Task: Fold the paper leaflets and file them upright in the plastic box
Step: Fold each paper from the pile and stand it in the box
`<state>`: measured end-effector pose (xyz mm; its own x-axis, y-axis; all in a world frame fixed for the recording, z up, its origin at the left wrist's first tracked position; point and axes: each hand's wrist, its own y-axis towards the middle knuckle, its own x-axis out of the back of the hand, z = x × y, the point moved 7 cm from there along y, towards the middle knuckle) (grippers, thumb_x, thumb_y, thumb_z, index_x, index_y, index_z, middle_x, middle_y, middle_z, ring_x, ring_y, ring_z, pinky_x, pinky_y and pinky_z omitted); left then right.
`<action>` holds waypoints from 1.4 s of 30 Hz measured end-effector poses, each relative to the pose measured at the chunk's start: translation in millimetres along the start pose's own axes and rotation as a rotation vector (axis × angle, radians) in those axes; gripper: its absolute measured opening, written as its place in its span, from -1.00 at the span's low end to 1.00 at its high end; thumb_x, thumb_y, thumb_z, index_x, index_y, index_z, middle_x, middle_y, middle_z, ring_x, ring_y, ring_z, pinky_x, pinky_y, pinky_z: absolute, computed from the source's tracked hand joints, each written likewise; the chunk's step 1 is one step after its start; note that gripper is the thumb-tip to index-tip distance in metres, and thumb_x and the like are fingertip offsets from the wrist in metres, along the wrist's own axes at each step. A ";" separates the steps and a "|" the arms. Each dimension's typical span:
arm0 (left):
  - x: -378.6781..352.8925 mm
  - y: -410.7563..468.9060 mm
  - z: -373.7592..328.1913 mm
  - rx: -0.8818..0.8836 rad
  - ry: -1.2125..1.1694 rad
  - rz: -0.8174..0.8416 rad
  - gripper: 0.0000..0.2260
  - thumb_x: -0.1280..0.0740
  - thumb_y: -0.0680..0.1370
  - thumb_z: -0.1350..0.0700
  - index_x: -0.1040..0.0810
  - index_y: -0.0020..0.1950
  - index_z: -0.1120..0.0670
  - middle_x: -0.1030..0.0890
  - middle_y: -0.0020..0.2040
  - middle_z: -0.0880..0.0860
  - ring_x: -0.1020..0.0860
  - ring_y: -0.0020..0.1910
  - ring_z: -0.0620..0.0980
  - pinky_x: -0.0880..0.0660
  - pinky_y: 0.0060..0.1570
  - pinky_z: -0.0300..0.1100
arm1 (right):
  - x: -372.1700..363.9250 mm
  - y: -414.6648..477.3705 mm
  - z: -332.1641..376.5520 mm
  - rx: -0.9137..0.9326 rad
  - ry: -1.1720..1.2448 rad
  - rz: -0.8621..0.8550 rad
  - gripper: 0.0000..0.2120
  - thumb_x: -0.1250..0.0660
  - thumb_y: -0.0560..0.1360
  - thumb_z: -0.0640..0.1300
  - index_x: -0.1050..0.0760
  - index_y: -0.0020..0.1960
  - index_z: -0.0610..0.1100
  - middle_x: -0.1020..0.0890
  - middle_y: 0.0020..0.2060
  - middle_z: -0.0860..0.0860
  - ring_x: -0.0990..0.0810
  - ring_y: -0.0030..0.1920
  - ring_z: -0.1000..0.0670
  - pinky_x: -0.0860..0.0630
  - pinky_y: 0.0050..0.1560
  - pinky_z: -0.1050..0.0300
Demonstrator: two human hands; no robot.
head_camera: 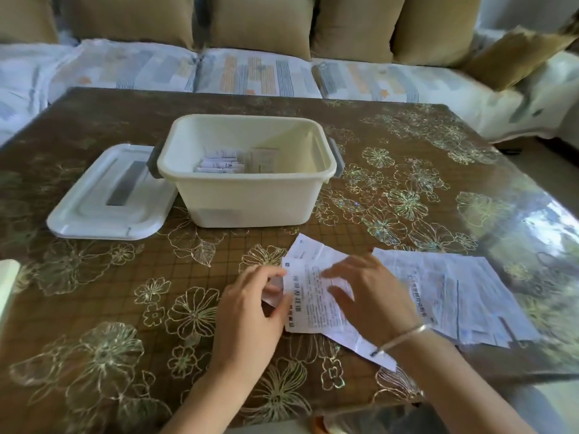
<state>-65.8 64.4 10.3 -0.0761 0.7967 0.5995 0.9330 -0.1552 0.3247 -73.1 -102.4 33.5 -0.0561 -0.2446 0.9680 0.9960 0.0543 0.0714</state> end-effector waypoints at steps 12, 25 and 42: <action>-6.8 10.7 3.1 0.130 -0.183 0.057 -0.62 -0.49 0.44 0.24 -0.52 0.21 0.03 -0.58 0.13 -0.12 -0.61 -0.15 -0.29 -0.52 -0.26 -0.43 | -11.1 44.1 -5.9 0.058 -0.092 0.321 -0.32 -0.46 0.32 0.21 -0.33 0.35 0.07 -0.46 0.07 0.09 -0.51 0.02 0.05 -0.52 0.09 0.08; 28.5 22.0 9.9 0.157 -0.257 0.147 -0.41 -0.44 0.35 -0.15 -0.38 0.35 -0.07 -0.53 0.16 -0.24 -0.56 -0.03 -0.29 -0.52 -0.08 -0.38 | 54.8 60.1 5.1 0.010 0.165 0.055 -0.86 -0.44 0.41 0.03 -0.54 -0.16 -0.01 -0.60 -0.23 0.15 -0.50 -0.33 0.25 -0.41 -0.34 0.41; 78.2 -20.4 37.3 -0.110 0.052 0.061 -0.69 -0.54 0.32 0.35 -0.71 -0.08 -0.02 -0.66 -0.05 -0.20 -0.58 0.01 -0.32 -0.43 0.06 -0.49 | -15.7 -16.3 31.9 0.187 0.484 -0.165 -0.73 -0.51 0.33 -0.33 -0.64 -0.09 -0.01 -0.66 0.00 0.24 -0.57 0.10 0.30 -0.54 0.11 0.18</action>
<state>-77.7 151.6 23.3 -0.0414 0.7532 0.6564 0.8923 -0.2677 0.3635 -90.7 -68.6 24.9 -0.1276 -0.6798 0.7222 0.9448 0.1383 0.2971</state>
